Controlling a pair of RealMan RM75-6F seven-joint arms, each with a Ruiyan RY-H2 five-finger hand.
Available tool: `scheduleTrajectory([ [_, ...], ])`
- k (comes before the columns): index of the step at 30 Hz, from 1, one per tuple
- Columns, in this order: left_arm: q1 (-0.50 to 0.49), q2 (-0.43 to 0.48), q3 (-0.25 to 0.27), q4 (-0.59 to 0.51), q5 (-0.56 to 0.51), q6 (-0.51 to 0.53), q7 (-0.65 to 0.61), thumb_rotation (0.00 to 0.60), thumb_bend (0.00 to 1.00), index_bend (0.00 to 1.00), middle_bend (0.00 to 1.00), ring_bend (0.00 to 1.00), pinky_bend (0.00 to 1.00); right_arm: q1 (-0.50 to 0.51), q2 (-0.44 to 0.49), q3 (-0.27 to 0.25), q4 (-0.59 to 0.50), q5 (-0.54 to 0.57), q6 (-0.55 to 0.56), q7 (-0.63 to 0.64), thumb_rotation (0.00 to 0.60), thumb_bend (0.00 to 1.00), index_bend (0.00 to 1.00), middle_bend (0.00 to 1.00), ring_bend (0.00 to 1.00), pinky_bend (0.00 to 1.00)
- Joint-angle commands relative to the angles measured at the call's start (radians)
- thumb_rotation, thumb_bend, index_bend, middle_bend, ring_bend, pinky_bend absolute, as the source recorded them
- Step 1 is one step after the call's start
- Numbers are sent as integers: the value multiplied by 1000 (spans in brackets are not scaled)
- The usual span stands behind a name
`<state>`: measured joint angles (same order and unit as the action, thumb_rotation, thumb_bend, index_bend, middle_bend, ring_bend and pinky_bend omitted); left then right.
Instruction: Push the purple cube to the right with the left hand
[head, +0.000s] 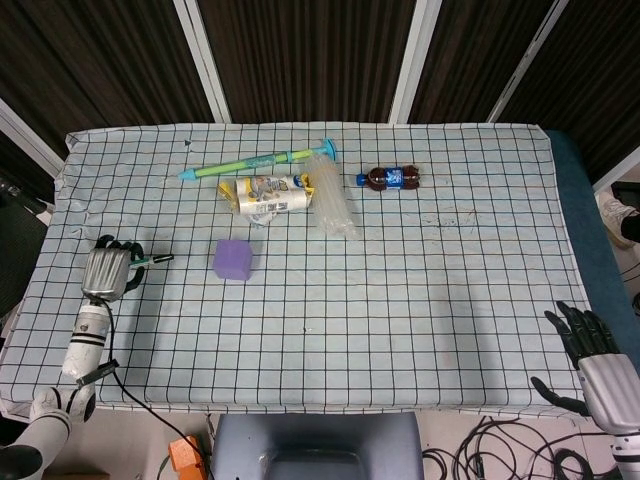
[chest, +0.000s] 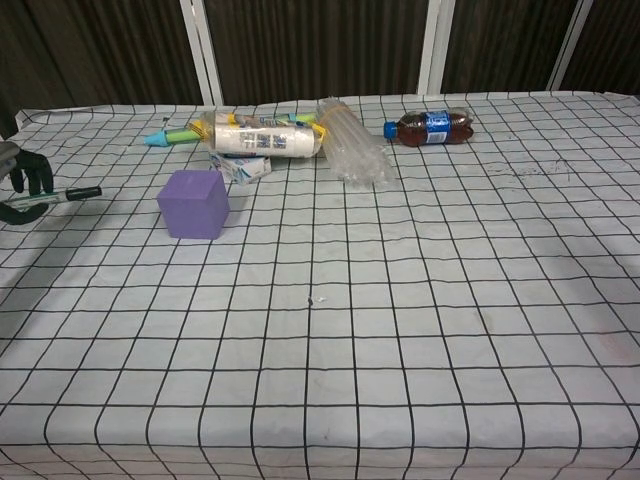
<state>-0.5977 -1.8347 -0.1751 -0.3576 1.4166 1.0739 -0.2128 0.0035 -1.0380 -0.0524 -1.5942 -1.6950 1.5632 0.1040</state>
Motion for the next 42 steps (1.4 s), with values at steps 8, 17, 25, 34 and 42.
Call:
scheduleTrajectory([
  [8,-59,-58,4,61,-12,-67,-8,600,454,765,773,511,496,8,1,7,-8,18,-19,-8,600,377,0,0,0,14],
  [17,-95,-88,15,61,3,-41,19,600,454,765,773,514,495,9,6,9,-7,26,-21,5,600,377,0,0,0,14],
  [25,-131,-112,3,31,-9,-35,59,600,453,765,774,514,495,4,7,5,-5,12,-7,12,600,376,0,0,0,14],
  [34,-175,-161,-18,-46,-22,6,133,600,453,765,777,514,494,4,9,-4,1,-6,-3,17,600,377,0,0,0,14],
  [42,-200,-188,-45,-143,-47,18,224,600,454,766,782,514,494,-2,12,-8,9,-21,15,32,600,377,0,0,0,14],
])
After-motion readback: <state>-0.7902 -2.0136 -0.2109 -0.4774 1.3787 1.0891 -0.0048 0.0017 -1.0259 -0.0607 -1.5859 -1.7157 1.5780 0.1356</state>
